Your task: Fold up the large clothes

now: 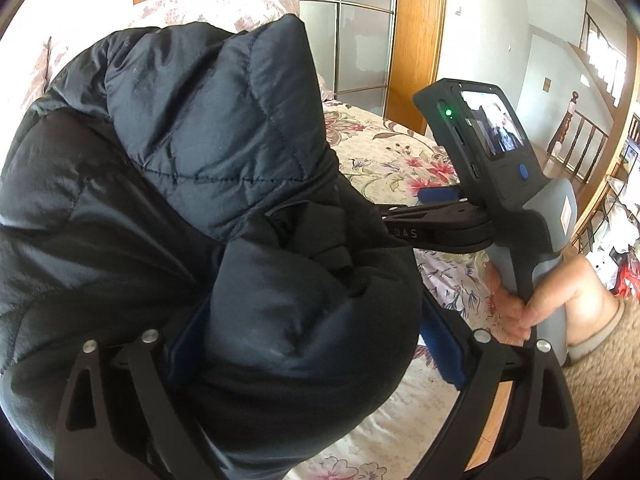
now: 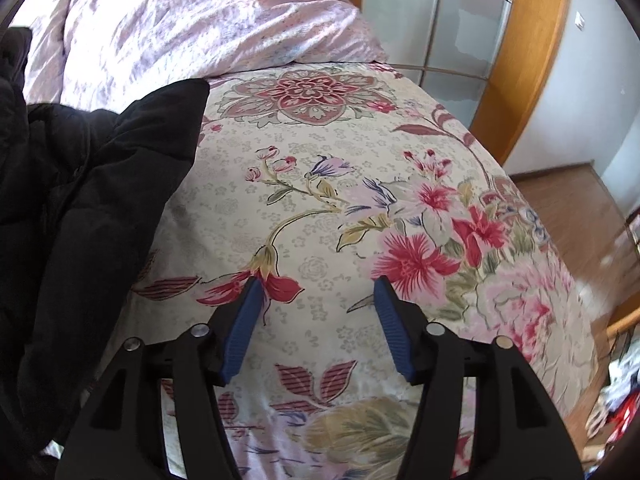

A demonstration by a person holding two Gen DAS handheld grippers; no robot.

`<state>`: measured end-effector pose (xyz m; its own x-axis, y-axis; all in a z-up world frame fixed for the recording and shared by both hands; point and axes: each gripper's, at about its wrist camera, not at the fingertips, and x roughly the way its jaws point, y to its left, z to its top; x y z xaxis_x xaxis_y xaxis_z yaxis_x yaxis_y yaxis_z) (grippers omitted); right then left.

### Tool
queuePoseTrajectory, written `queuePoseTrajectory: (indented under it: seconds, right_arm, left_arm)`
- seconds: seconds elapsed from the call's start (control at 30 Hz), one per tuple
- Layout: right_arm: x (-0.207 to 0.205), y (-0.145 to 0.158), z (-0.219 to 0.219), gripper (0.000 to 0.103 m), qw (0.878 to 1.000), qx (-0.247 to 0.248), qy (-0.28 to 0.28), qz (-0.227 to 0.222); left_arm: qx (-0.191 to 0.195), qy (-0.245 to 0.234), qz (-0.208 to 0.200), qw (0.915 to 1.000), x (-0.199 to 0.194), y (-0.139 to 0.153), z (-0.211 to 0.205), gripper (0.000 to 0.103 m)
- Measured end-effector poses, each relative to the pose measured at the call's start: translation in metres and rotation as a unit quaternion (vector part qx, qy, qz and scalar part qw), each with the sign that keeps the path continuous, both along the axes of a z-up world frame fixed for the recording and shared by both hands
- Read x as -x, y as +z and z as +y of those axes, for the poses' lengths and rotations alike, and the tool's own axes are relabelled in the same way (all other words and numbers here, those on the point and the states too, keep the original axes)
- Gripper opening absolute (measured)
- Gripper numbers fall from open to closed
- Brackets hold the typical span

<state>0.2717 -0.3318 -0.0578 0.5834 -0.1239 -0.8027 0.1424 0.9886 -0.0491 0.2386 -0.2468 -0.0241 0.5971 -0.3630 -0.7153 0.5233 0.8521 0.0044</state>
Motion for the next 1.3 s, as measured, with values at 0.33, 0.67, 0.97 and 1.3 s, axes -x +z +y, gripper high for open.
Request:
queuePoseTrajectory:
  seconds: [0.33,0.67,0.97,1.3]
  right_arm:
    - [-0.006,0.000,-0.006,0.073,0.999,0.003,0.031,0.011]
    - [-0.001,0.068,0.010,0.056,0.998,0.030,0.015,-0.049]
    - [0.035,0.188,0.077,0.046,0.974,0.028,0.124,-0.188]
    - [0.036,0.218,0.173,0.027,0.946,0.033,0.249,-0.206]
  left_arm:
    - [0.005,-0.004,-0.002,1.0000,0.008,0.010,0.007,0.092]
    - [0.016,-0.021,0.000,0.9997,0.032,0.032,0.014,0.094]
    - [0.069,0.016,0.000,0.9975,0.045,0.073,0.064,0.094]
    - [0.061,0.111,-0.062,0.9900,0.054,0.113,0.129,0.094]
